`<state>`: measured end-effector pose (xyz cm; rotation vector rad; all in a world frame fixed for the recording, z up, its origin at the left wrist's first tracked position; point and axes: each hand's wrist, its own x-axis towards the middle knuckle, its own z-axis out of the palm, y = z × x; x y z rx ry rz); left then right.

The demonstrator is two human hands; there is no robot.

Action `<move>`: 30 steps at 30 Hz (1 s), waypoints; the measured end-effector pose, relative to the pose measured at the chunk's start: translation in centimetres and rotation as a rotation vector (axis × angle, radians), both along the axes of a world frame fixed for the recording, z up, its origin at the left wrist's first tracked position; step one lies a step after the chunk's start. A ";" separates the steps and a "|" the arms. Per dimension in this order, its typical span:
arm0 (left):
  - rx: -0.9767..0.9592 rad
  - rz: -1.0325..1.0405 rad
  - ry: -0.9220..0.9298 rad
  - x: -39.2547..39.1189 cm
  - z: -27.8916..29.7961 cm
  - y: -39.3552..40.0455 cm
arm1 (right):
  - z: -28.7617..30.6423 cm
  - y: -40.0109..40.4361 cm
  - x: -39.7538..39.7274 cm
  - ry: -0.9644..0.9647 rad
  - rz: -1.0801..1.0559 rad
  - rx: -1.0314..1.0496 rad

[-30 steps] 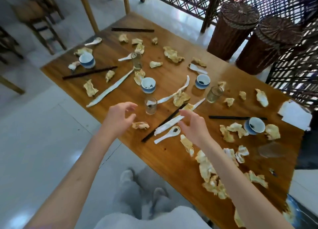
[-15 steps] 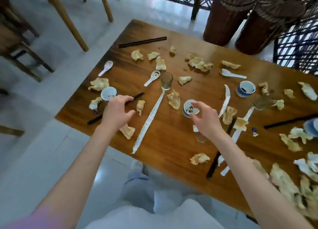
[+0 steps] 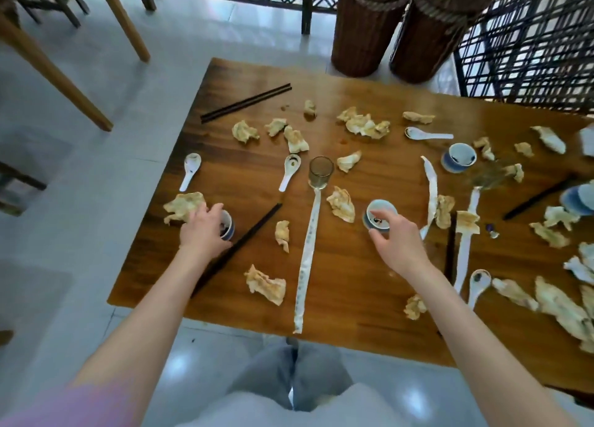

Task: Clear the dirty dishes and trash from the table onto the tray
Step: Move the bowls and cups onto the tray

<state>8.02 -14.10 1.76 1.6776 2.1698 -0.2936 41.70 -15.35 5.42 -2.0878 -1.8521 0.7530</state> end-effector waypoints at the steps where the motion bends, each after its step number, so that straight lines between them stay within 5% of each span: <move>1: 0.006 0.005 -0.018 -0.1 -0.2 0.2 | 0.0 0.0 0.1 -0.003 -0.016 -0.003; 11: 0.357 0.088 -0.136 2.6 0.6 0.0 | -0.5 -0.6 3.2 -0.023 -0.141 0.057; 21: 0.380 -0.231 -0.761 21.5 3.1 4.4 | -0.4 -0.6 11.0 -0.009 -0.245 0.030; 30: 0.330 -0.170 -0.635 28.6 0.4 6.0 | -1.5 2.4 19.0 0.011 -0.181 -0.002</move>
